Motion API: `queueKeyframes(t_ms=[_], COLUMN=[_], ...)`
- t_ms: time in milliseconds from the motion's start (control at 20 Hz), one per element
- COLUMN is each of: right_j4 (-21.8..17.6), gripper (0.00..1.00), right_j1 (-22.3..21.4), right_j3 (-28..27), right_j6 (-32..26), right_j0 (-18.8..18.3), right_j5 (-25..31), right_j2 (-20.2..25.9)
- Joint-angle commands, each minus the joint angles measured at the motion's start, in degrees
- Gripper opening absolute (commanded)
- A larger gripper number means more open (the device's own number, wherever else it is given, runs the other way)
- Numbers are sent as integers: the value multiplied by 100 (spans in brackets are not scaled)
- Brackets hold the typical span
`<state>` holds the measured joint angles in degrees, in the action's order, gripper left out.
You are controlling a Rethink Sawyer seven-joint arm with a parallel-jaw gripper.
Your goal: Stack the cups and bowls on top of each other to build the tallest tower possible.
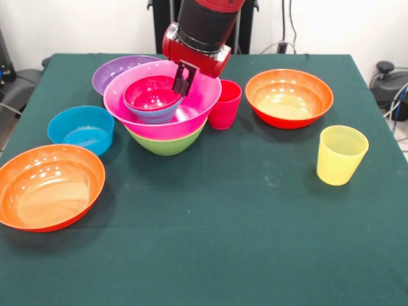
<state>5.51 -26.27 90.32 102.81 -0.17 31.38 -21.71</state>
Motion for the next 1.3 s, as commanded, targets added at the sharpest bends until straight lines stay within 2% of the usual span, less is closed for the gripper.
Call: queueKeyframes(t_ms=[50, 300, 800, 1300], right_j4=[-198, -205, 23, -116], gripper=[0, 0, 0, 0], right_j1=[55, 14, -359, -554], right_j3=[354, 365, 257, 329], right_j6=[261, 272, 326, 339], right_j0=[-75, -96, -209, -252], right_j5=[6, -1, 235, 240], right_j2=[884, 913, 1090, 1048])
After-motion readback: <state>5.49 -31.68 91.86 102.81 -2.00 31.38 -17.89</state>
